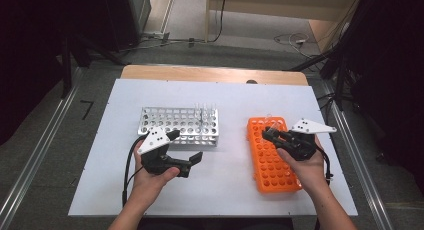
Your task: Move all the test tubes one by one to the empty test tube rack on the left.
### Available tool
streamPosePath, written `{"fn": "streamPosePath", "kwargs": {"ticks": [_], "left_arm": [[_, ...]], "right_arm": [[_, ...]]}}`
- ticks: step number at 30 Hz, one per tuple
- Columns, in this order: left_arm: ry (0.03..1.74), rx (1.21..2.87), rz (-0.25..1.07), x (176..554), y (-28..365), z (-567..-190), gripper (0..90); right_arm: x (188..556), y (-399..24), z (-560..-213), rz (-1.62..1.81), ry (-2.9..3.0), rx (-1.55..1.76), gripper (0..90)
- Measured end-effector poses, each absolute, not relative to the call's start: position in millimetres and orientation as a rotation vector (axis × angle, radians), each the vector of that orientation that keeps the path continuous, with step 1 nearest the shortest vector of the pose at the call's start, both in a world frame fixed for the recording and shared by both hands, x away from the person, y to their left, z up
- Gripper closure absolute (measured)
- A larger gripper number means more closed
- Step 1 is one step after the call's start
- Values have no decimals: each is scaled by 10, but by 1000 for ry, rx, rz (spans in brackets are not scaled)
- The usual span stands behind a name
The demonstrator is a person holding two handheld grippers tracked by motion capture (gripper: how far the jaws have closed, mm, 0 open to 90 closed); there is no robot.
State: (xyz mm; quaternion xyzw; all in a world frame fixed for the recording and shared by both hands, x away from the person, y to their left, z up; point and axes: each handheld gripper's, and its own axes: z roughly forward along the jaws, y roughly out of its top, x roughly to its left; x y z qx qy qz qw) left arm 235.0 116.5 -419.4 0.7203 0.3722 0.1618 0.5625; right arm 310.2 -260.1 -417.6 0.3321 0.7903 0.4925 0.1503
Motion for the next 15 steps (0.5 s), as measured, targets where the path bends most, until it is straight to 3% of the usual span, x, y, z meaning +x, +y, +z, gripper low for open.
{"fn": "streamPosePath", "kwargs": {"ticks": [15], "left_arm": [[818, 1708, 363, 2302, 1019, -4087, 3]], "right_arm": [[2830, -2137, -4164, 1442, 2395, 799, 737]]}}
